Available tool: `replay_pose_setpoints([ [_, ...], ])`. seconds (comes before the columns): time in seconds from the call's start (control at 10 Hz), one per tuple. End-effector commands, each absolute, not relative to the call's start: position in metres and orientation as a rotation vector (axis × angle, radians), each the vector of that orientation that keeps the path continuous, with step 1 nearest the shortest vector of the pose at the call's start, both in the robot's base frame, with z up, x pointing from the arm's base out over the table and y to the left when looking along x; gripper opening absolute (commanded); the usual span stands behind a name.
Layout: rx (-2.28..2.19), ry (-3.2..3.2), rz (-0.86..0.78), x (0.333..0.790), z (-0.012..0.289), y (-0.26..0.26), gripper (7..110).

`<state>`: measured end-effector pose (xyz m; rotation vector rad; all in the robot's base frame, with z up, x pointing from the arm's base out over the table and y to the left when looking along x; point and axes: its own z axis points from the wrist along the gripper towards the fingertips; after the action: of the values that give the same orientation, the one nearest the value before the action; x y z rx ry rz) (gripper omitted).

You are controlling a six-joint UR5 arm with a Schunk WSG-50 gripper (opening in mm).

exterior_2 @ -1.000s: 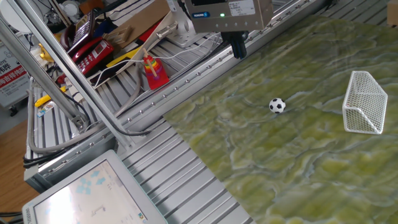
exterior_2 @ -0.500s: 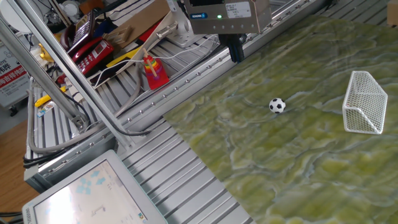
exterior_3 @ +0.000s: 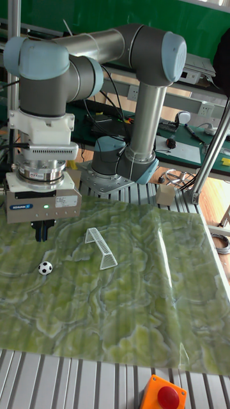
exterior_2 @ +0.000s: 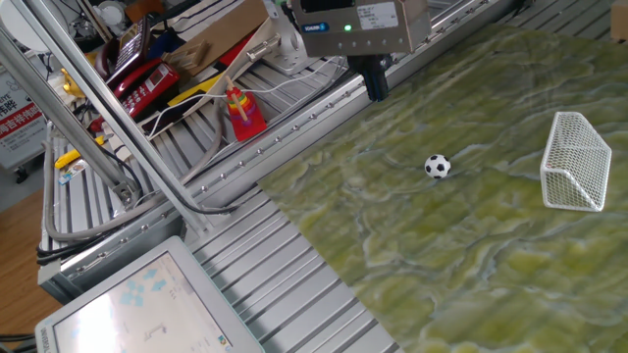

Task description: Push the soccer ball into the goal

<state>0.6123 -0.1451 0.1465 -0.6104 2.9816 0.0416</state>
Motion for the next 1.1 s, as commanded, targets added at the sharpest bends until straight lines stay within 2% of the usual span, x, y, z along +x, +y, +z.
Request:
replay_pose_setpoints([
  [0.0,-0.638,2.968,0.061,0.647,0.123,-0.142,7],
  [0.3,-0.802,3.015,-0.061,0.670,0.068,-0.171,7],
  [0.5,-0.879,3.046,-0.073,0.666,0.036,-0.183,7],
  [0.8,-0.745,3.056,0.059,0.656,0.008,-0.187,7],
  [1.0,-0.607,3.068,0.121,0.647,0.009,-0.195,7],
])
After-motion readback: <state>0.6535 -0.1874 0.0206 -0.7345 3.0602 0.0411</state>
